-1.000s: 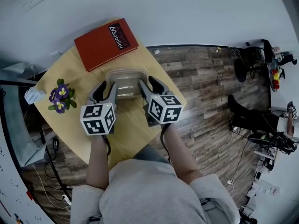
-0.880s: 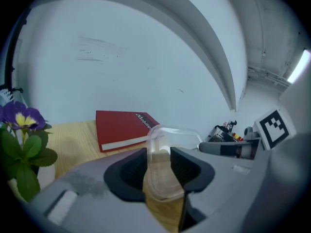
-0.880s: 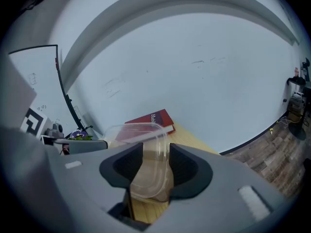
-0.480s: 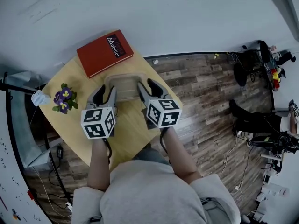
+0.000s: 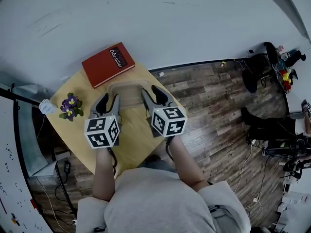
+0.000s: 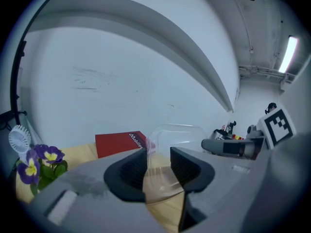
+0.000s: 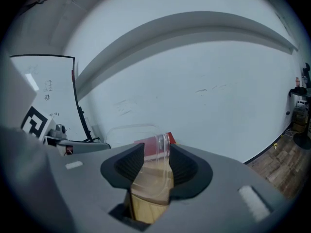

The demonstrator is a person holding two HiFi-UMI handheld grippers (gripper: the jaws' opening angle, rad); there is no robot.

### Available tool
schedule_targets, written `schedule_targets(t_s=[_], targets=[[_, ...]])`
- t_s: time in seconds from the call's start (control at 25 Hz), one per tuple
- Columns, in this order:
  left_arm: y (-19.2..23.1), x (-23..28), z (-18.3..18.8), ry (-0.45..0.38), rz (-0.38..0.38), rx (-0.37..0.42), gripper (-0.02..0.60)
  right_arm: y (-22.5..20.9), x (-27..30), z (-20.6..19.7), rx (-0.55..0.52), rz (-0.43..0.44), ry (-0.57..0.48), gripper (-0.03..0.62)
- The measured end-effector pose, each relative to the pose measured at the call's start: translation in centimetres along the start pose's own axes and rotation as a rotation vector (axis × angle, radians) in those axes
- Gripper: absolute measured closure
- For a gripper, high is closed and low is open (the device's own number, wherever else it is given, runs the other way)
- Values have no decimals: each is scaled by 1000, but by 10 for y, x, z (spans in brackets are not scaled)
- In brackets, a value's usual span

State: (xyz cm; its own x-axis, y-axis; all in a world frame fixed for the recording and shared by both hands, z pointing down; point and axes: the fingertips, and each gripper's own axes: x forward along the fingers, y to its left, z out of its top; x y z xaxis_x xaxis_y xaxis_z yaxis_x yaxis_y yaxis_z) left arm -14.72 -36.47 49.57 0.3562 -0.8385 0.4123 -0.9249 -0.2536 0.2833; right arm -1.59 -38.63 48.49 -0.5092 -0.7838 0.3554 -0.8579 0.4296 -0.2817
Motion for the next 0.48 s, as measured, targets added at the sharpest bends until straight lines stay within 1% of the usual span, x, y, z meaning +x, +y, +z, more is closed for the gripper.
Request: schedule_targets(t_s=[0.48], targets=[[-23, -32, 20, -73, 3, 44, 434, 14, -34, 22, -28, 23, -75, 441]])
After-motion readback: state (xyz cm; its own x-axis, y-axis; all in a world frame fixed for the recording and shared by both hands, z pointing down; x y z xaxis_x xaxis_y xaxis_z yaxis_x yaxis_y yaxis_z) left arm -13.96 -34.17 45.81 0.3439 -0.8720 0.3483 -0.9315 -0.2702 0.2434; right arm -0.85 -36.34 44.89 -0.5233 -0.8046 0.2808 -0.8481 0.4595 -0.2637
